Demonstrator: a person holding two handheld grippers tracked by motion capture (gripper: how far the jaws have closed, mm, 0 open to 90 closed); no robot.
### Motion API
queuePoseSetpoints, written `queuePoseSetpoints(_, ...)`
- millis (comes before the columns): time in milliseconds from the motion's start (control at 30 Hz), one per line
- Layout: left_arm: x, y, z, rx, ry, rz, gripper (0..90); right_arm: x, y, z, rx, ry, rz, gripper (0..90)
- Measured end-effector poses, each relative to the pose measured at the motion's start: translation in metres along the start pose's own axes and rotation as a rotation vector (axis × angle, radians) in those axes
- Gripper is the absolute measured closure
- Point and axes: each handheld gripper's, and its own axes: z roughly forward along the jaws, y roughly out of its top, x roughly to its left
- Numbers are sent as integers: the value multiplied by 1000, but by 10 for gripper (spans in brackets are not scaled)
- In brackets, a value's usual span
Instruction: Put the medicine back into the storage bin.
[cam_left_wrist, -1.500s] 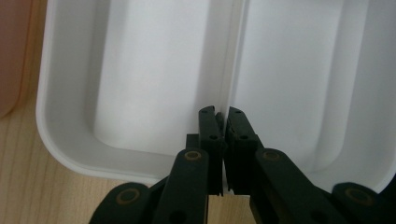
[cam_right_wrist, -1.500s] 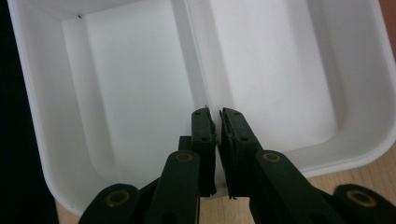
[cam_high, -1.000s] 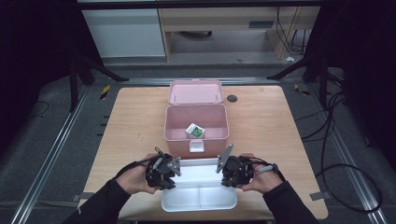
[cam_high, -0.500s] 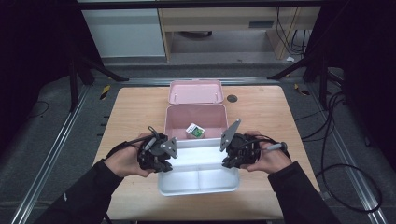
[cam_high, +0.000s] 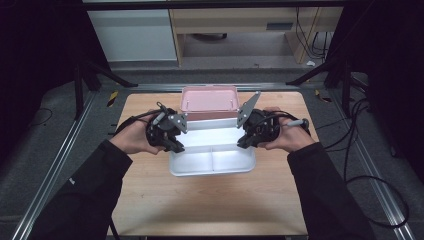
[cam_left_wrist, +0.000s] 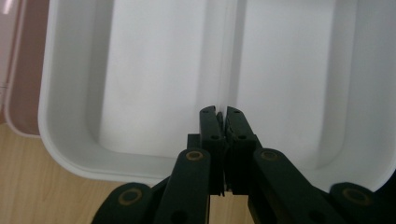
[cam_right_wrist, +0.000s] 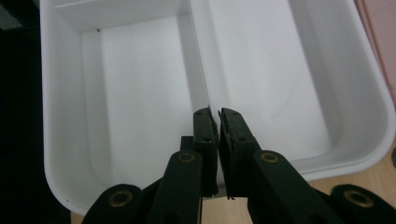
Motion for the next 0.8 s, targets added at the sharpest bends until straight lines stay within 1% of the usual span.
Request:
queuePoseSetpoints(33, 6, 1, -1, -2, -2, -5, 873, -4, 0, 0, -8, -3, -1, 856)
queuePoseSetpoints(133, 19, 4, -2, 7, -3, -2, 872, -17, -2, 1, -34, -5, 3, 855)
queuePoseSetpoints(167, 25, 5, -2, 8, -3, -2, 872, -20, -2, 2, -39, -7, 2, 855)
queuePoseSetpoints(200, 29, 5, -2, 7, -2, -5, 870, -25, -2, 2, -42, -17, -2, 855)
queuePoseSetpoints(267, 36, 5, -2, 6, 0, -11, 868, -31, 0, 2, -42, -34, -7, 855)
queuePoseSetpoints(333, 43, 5, -3, 0, 4, -22, 865, -37, 3, 1, -46, -39, -13, 856)
queuePoseSetpoints(367, 49, 4, -4, 3, 6, -21, 865, -39, 4, 1, -49, -38, -16, 856)
queuePoseSetpoints(400, 53, 4, -4, -5, 7, -31, 864, -45, 7, 1, -47, -47, -18, 855)
queuePoseSetpoints(533, 66, 3, -2, 9, 18, -45, 860, -58, 9, 4, -60, -55, -10, 852)
queuePoseSetpoints(633, 76, 4, 2, 20, 27, -56, 854, -67, 8, 12, -69, -64, 2, 852)
queuePoseSetpoints(733, 84, 3, 8, 24, 20, -68, 849, -73, 5, 18, -69, -65, 12, 852)
queuePoseSetpoints(800, 89, 2, 14, 39, 20, -71, 848, -76, 5, 22, -63, -65, 12, 852)
